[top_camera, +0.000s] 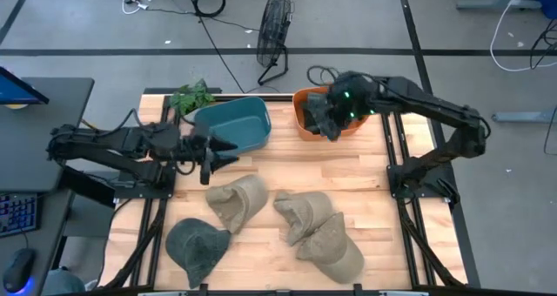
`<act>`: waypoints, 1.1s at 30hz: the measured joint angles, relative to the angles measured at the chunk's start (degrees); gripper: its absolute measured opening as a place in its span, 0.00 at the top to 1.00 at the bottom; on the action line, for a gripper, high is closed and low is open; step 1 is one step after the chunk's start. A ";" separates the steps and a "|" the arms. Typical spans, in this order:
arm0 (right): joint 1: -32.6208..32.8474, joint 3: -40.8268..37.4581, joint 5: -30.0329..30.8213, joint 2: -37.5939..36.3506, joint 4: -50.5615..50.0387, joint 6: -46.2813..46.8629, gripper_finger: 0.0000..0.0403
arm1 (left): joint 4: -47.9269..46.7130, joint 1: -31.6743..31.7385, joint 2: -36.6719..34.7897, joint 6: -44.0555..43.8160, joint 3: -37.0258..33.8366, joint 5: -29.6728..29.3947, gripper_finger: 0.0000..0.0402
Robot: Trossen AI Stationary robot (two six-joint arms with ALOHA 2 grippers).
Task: Pick & Place hat
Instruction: Put the black cap into the orange bin
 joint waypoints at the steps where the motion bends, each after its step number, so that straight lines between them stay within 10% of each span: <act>1: 1.93 0.00 -0.01 -0.31 0.12 0.16 0.59 | 0.10 -0.50 0.45 0.05 0.00 0.30 0.49; 14: 21.96 0.00 0.12 2.93 6.46 5.03 0.47 | -13.78 -8.89 5.05 -7.43 0.04 8.69 0.44; 33: 25.88 0.04 -1.76 13.35 12.17 9.59 0.50 | -33.25 -24.23 17.27 -32.29 0.04 13.94 0.44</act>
